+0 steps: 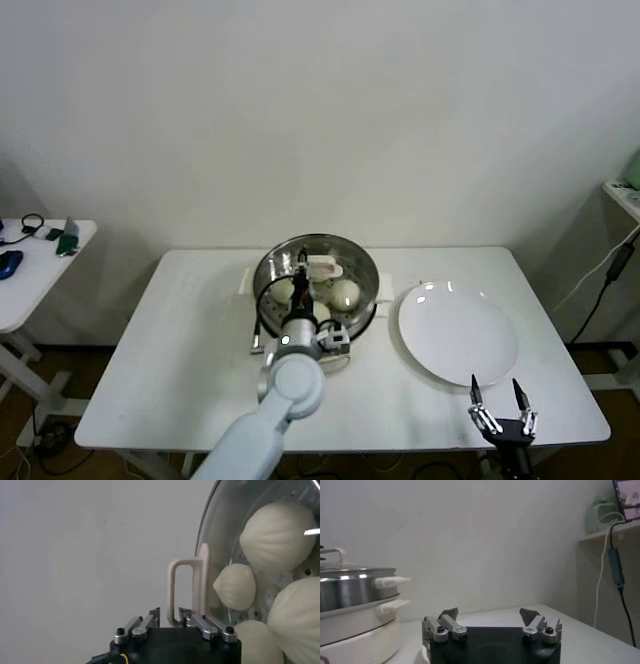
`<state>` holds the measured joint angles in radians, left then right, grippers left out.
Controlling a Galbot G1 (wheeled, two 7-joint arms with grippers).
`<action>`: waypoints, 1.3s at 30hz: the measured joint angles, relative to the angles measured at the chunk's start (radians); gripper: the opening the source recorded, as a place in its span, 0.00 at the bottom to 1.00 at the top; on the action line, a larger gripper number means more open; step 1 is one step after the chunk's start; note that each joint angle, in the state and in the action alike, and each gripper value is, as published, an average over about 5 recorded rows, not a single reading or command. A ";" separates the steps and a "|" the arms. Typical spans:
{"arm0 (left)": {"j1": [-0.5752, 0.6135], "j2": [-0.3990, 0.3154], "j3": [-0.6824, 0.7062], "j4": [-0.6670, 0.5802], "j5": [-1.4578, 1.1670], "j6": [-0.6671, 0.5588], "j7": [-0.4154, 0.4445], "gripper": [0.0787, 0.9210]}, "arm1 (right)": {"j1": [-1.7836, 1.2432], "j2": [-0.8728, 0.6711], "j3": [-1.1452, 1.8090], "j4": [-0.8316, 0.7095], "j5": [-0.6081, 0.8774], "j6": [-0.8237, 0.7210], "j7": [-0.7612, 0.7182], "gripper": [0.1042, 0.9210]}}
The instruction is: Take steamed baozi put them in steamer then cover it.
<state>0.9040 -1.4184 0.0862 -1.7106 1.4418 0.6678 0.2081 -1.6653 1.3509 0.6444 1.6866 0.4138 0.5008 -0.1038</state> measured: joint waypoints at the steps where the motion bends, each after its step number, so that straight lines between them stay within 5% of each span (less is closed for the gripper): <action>1: 0.000 0.001 0.002 -0.004 -0.002 0.002 0.002 0.37 | 0.000 0.000 0.000 0.001 0.000 -0.001 0.000 0.88; 16: 0.014 0.041 0.030 -0.101 -0.079 0.026 0.029 0.86 | -0.004 -0.004 -0.007 0.013 0.018 -0.034 0.011 0.88; 26: 0.071 0.092 0.001 -0.205 -0.247 -0.033 -0.051 0.88 | -0.008 -0.004 -0.020 0.037 0.013 -0.055 0.047 0.88; 39: 0.288 0.115 -0.232 -0.335 -0.720 -0.311 -0.281 0.88 | -0.013 0.002 -0.033 0.073 -0.034 -0.074 0.080 0.88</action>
<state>1.1918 -1.3029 -0.1454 -2.0459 0.7219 0.3564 -0.0733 -1.6780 1.3527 0.6111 1.7597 0.3802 0.4270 -0.0239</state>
